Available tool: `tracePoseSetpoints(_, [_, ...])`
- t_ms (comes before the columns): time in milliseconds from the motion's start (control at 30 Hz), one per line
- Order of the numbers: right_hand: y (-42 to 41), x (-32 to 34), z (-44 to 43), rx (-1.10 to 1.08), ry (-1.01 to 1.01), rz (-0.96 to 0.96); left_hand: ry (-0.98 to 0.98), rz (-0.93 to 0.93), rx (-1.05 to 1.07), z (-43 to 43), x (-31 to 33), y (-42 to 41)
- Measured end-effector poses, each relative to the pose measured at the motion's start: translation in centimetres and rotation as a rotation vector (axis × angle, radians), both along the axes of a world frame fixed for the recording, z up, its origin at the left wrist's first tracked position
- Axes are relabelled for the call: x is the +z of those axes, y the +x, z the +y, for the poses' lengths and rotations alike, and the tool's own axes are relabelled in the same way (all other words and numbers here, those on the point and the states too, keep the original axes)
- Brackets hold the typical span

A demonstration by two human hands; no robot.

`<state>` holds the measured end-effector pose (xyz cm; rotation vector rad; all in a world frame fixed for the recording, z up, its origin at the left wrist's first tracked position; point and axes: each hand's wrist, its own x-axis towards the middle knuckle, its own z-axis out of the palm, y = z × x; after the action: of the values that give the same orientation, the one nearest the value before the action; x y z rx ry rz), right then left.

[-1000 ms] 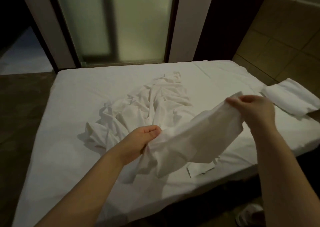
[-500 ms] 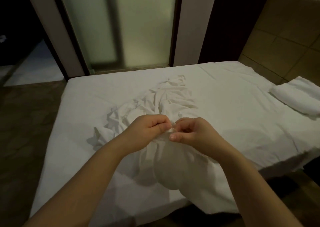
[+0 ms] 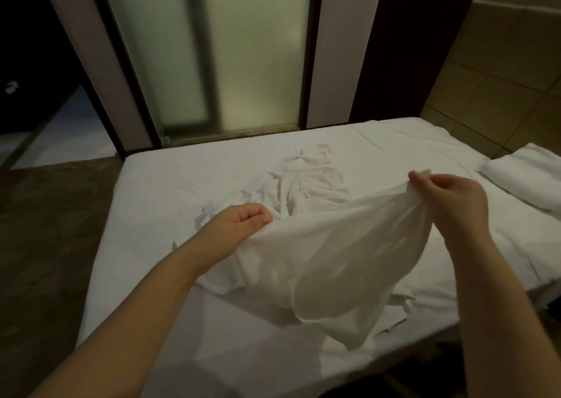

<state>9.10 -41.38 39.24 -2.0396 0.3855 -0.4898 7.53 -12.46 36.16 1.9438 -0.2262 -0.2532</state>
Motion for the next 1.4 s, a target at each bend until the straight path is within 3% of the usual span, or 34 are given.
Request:
tracePoseSetpoints(133, [0.3,-0.8,2.4,0.145,-0.313,0.033,0.091,-0.106,-0.052,-0.2,1.3,0.8])
tracePoseSetpoints(233, [-0.5,0.4,6.1,0.414,-0.28,-0.03,0.114,-0.249,-0.139,-1.1,2.6,1.0])
tracePoseSetpoints(333, [-1.4,1.1,10.6,0.773,-0.233,0.112,0.023,-0.404,-0.196,-2.0,3.3,1.3])
tracePoseSetpoints(400, [-1.6,0.3,12.7,0.849,-0.198,0.155,-0.038,-0.445,-0.175,-2.0,3.4,1.5])
tracePoseSetpoints(567, [-0.5,-0.8,13.2,0.735,0.119,0.036,-0.092,-0.399,-0.081,-0.6,2.6,2.0])
tracePoseSetpoints(700, [0.2,0.2,12.6,0.584,0.21,-0.034,-0.167,-0.154,-0.104,0.3,1.3,1.6])
tracePoseSetpoints(800, [0.7,1.0,11.3,0.431,0.252,-0.118,-0.061,-0.105,-0.065,0.3,0.3,2.0])
tracePoseSetpoints(933, [1.2,2.1,8.2,0.205,0.129,-0.198,-0.006,-0.094,-0.067,0.6,-0.3,3.1])
tracePoseSetpoints(1100, [0.7,2.7,3.7,-0.078,0.146,-0.249,0.295,0.003,-0.4,1.0,-1.8,2.9])
tracePoseSetpoints(1233, [0.3,1.6,1.7,-0.207,-0.126,-0.177,0.22,-0.11,-0.183,0.6,-1.8,3.2])
tracePoseSetpoints(1333, [-0.1,0.6,1.3,-0.126,-0.359,-0.08,0.138,-0.21,-0.016,0.8,-0.7,3.5])
tracePoseSetpoints(1400, [-0.2,0.3,2.2,-0.029,-0.414,-0.087,0.135,-0.267,-0.031,0.9,0.4,3.4])
